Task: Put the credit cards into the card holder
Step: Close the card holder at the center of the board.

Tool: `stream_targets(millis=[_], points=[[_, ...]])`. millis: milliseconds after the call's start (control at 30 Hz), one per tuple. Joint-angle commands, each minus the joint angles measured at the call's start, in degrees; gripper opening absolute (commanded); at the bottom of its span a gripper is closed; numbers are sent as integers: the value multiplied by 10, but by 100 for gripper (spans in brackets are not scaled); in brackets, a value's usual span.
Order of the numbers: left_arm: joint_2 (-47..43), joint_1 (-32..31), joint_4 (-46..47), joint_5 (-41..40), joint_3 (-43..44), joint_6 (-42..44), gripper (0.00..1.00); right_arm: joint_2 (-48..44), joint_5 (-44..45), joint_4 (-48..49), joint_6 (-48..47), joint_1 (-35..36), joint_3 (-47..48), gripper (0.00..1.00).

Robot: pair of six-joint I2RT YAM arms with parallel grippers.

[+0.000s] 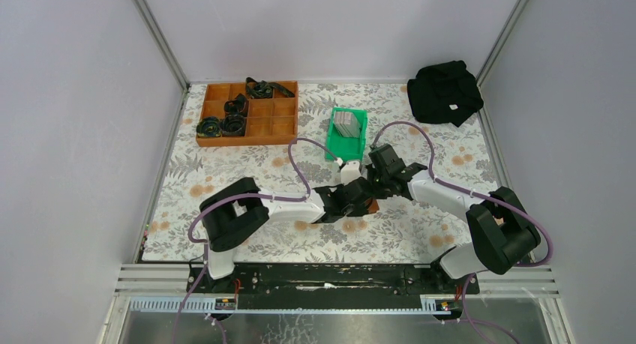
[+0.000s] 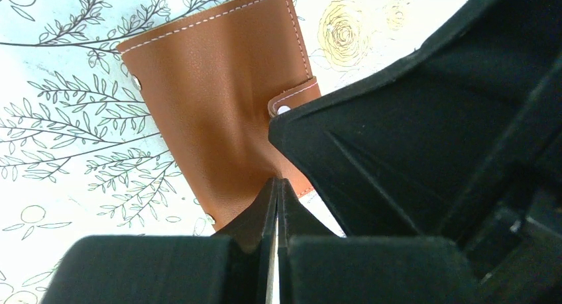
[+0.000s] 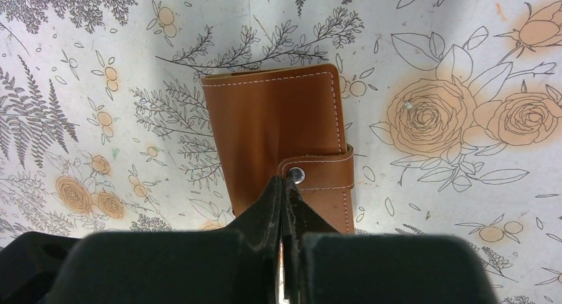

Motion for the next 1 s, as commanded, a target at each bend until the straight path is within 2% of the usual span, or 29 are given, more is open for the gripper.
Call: stream_targets(millis=[0,700,967], points=[[28,6,-70,5,-35,3,0,-5,-20,6,9,14,9,0],[20,7,-68,8,-56,0,0,23,9,29,4,10,20,0],[23,6,-69,9,-60,-4,0,23,-3,38,12,-15,12,0]])
